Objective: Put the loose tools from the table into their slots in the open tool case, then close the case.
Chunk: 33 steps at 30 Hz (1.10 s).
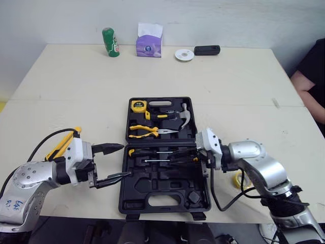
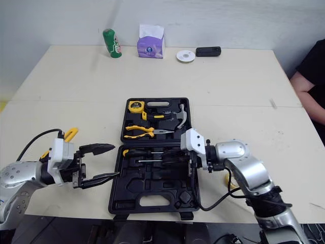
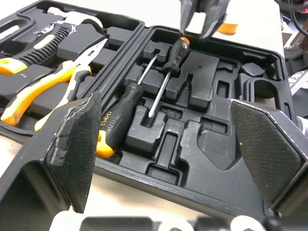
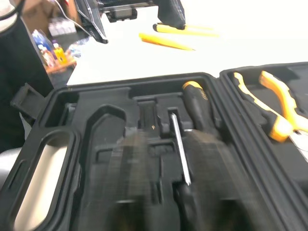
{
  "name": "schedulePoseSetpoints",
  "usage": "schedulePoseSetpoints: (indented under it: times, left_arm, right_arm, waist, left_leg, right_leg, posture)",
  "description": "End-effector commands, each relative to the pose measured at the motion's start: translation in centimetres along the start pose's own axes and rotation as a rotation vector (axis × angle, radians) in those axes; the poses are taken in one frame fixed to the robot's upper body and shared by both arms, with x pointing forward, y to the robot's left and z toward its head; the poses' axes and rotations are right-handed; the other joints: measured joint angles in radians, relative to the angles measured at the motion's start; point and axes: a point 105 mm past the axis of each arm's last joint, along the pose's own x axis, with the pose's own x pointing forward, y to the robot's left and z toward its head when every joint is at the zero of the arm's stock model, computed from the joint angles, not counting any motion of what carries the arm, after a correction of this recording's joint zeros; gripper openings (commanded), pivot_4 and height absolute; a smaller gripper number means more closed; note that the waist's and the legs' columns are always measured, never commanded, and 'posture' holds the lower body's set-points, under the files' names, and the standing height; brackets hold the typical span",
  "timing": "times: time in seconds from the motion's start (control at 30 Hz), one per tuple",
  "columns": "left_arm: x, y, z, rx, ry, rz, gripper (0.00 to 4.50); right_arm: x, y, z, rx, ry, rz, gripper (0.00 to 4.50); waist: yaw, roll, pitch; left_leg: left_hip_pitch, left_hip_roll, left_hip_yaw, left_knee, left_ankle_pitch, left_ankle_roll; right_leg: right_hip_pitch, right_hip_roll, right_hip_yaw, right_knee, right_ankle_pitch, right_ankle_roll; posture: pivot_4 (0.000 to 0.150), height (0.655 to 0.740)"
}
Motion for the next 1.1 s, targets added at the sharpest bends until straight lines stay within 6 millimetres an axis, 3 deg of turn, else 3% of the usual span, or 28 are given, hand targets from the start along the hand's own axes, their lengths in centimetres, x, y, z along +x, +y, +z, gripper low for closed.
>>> schedulePoseSetpoints:
  times: [0.03,0.33,0.63,0.77,0.97,1.1]
  left_arm:
    - [0.5,-0.4,0.9,0.033,-0.013,-0.024,4.5]
    - [0.8,-0.8,0.9,0.035,-0.003,-0.037,4.5]
    - [0.3,-0.8,0.6,0.036,0.013,-0.027,4.5]
    - [0.1,-0.8,0.4,0.037,0.016,-0.021,4.5]
    - [-0.2,-1.0,-0.3,0.032,0.021,-0.017,4.5]
    - [-0.3,-1.1,-0.8,0.031,0.022,-0.014,4.5]
  right_arm:
    - [0.4,-0.2,-0.5,-0.052,-0.002,-0.011,0.02]
    - [0.2,-1.3,-3.6,-0.044,0.107,-0.067,0.02]
    - [0.2,-0.7,-7.4,0.044,0.257,-0.07,0.02]
    - [1.2,-0.5,-7.0,0.108,0.254,-0.082,0.02]
    - [0.9,0.1,-9.1,0.17,0.381,-0.089,0.02]
    - [1.2,-0.1,-8.3,0.157,0.345,-0.086,0.02]
  waist:
    - [0.0,0.0,0.0]
    - [0.0,0.0,0.0]
    - [-0.001,-0.001,-0.001]
    - [-0.003,-0.003,-0.002]
    - [-0.006,-0.005,-0.007]
    - [-0.005,-0.008,-0.011]
  left_leg:
    - [0.0,0.0,0.0,0.0,0.0,0.0]
    - [0.0,0.0,0.0,0.0,0.0,0.0]
    - [0.008,0.001,0.0,-0.001,0.0,-0.001]
    - [0.016,0.001,0.0,-0.004,-0.002,-0.003]
    - [0.019,0.003,0.0,-0.005,-0.003,-0.005]
    - [0.019,0.003,0.0,-0.005,-0.003,-0.005]
  right_leg:
    - [0.0,0.0,0.0,0.0,0.0,0.0]
    - [0.0,0.0,0.0,0.0,0.0,0.0]
    - [0.008,0.001,0.001,-0.002,0.0,0.0]
    - [0.014,0.0,0.002,-0.005,-0.001,-0.001]
    - [0.014,0.001,0.003,-0.003,-0.001,-0.003]
    - [0.014,0.001,0.003,-0.003,-0.001,-0.004]
  posture:
    - [0.15,0.74]
    - [0.15,0.74]
    - [0.15,0.74]
    - [0.15,0.74]
    - [0.15,0.74]
    - [0.15,0.74]
